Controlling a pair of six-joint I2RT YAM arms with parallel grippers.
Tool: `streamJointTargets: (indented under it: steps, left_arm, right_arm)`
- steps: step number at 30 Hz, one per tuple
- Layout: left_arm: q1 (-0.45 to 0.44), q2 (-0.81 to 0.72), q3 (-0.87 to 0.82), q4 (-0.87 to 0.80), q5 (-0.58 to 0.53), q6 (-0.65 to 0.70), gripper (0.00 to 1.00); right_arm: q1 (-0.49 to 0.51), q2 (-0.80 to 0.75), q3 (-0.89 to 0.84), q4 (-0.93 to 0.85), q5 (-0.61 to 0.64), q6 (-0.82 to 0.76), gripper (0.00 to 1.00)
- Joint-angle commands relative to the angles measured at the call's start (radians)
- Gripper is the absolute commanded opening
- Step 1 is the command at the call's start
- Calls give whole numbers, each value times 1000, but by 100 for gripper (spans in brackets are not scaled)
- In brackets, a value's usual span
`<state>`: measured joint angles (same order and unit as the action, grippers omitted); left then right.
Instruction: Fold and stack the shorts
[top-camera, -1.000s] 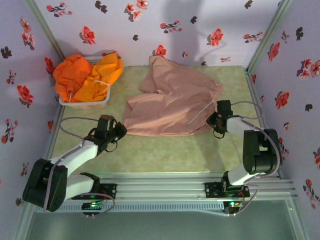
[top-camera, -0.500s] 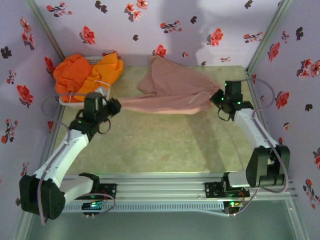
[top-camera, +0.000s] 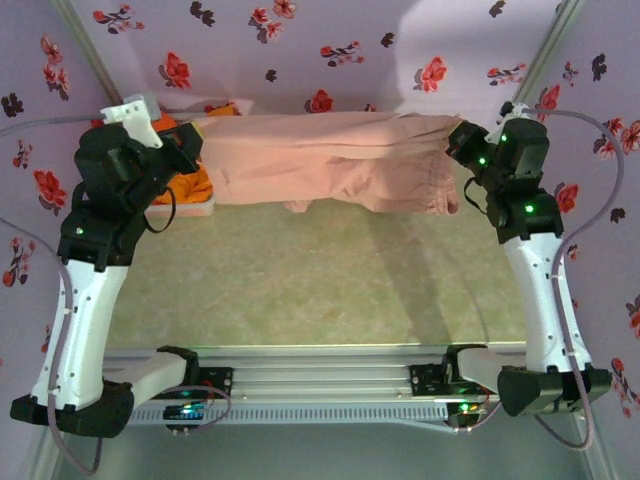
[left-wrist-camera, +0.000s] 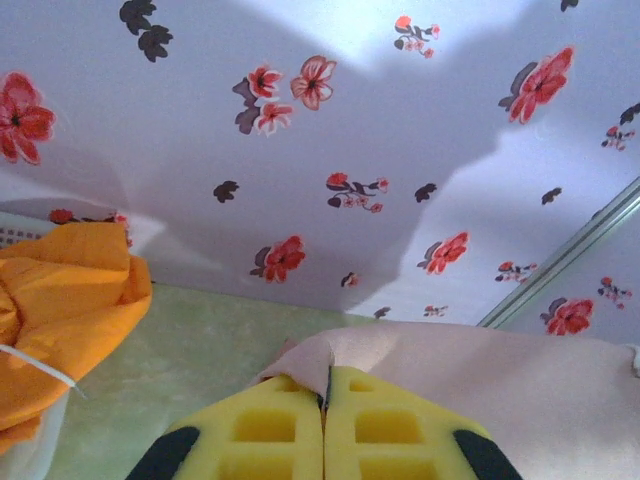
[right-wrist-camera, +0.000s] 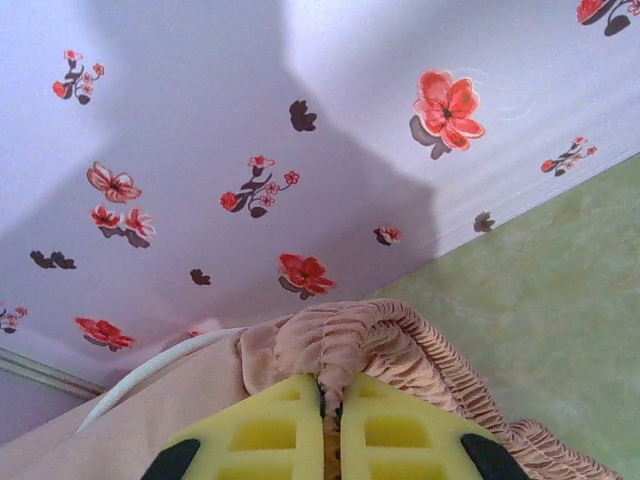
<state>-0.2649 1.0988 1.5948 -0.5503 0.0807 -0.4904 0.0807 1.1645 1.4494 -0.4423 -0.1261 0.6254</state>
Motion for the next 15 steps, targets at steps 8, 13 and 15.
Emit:
streamJointTargets:
  steps: [8,13,15]
  left_arm:
    - [14,72,-34,-65,5,71,0]
    - [16,231,6,-68,40,84,0]
    - [22,315,52,-89,66,92,0]
  right_arm:
    - [24,67,-87,42,-73,-38,0]
    - [116,244,24,-3,-17,-101,0]
    - [142,343,120,-52,-3,-125,0]
